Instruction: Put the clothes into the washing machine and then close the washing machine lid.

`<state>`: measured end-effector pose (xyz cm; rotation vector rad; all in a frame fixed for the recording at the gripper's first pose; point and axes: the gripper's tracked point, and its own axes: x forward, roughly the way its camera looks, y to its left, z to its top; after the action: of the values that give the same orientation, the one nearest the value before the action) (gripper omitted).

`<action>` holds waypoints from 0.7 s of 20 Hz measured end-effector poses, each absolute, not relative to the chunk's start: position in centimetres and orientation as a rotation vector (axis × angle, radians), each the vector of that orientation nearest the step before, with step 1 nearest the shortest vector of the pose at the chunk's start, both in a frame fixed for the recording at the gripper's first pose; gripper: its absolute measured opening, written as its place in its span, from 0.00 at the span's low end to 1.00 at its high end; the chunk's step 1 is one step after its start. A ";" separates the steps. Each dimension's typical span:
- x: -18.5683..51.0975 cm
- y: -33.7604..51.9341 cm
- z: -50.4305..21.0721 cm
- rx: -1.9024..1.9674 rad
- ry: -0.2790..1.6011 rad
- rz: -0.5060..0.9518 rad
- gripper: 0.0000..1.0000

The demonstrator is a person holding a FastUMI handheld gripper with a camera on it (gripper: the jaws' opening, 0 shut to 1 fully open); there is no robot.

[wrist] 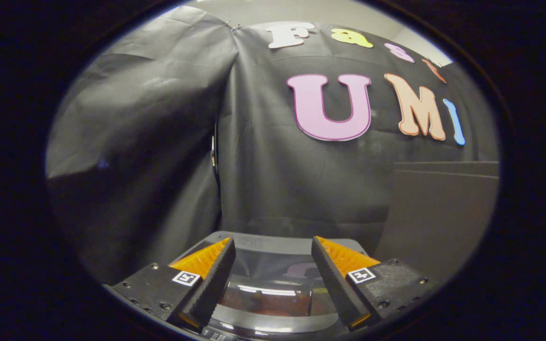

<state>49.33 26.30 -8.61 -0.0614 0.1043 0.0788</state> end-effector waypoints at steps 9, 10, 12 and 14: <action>47.2 25.6 -11.3 0.021 0.128 0.039 0.98; 46.8 25.3 -11.3 0.032 0.134 0.020 0.98; 45.8 24.1 -11.1 0.044 0.149 -0.039 0.98; 44.6 23.8 -11.3 0.031 0.171 -0.048 0.98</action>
<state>44.62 23.84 -11.31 0.0305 0.1707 -0.0476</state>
